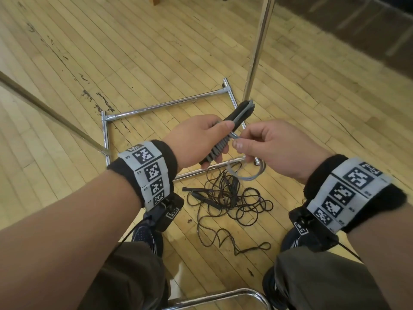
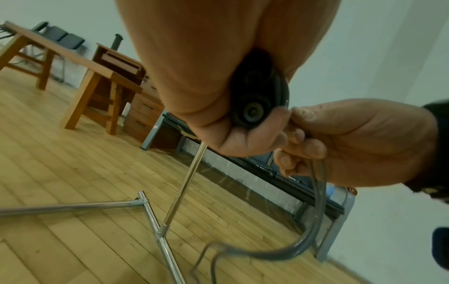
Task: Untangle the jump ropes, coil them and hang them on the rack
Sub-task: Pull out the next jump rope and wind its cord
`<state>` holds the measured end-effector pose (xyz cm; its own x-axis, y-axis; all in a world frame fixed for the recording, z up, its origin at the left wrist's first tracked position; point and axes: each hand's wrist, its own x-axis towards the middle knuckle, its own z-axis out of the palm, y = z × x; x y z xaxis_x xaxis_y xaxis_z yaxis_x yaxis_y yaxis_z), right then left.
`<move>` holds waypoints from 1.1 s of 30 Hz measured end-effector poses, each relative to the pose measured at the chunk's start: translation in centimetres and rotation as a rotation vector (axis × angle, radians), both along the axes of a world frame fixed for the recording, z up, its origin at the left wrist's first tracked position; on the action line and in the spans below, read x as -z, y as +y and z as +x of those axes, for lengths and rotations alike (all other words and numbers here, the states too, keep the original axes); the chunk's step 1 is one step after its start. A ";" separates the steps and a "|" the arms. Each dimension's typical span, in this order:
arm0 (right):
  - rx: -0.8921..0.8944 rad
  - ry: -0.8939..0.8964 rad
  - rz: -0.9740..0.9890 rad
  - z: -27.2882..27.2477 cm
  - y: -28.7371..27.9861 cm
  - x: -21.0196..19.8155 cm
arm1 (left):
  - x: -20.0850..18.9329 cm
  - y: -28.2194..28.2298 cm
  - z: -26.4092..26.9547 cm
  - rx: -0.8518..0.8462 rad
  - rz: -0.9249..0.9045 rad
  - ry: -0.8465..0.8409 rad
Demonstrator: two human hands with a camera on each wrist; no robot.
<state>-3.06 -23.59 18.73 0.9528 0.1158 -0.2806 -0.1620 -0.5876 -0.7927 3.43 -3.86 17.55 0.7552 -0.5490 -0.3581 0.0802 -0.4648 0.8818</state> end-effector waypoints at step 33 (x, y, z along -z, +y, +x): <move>-0.133 -0.074 -0.552 -1.2 2.3 -1.3 | 1.1 -0.6 -0.2 0.029 0.355 0.014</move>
